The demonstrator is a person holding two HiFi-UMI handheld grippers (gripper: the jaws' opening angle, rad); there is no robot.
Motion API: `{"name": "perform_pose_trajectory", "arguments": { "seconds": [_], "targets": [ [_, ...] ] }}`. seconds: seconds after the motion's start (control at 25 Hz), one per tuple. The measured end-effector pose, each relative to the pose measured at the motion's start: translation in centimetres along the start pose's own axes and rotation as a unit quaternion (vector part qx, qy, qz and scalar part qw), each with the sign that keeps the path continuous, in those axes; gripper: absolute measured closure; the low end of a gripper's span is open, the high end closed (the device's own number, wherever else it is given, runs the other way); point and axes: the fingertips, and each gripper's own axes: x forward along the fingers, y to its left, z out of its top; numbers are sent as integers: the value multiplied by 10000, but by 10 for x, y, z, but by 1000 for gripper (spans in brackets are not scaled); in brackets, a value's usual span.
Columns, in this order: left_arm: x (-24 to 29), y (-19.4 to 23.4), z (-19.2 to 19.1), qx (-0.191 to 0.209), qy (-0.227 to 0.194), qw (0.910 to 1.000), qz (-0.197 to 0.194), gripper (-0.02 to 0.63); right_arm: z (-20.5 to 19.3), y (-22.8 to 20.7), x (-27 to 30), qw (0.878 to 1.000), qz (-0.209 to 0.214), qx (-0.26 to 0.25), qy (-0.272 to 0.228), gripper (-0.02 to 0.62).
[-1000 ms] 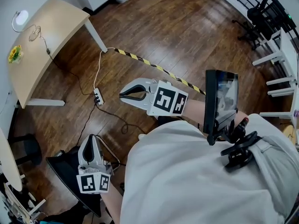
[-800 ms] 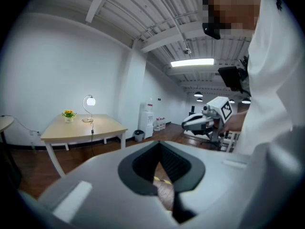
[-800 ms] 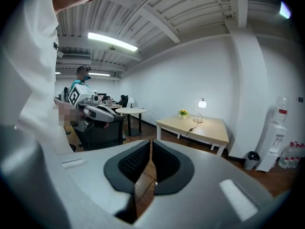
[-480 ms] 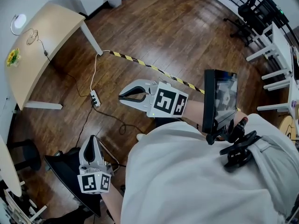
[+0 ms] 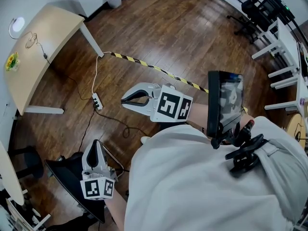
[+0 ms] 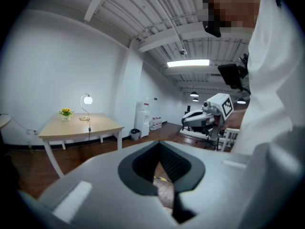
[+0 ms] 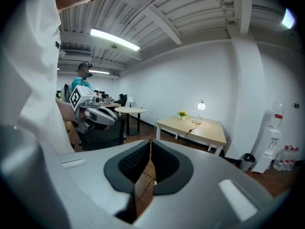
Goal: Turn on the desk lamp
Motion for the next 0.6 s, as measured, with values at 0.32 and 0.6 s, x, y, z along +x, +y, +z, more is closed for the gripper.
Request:
{"name": "perform_pose_trajectory", "arguments": {
  "seconds": [0.32, 0.6],
  "targets": [
    [-4, 7, -3, -31, -7, 10000, 65, 586, -2, 4, 8, 10000, 64, -35, 53, 589],
    [-2, 11, -5, -81, 16, 9999, 133, 586, -2, 1, 14, 9998, 144, -64, 100, 589]
  ]
}}
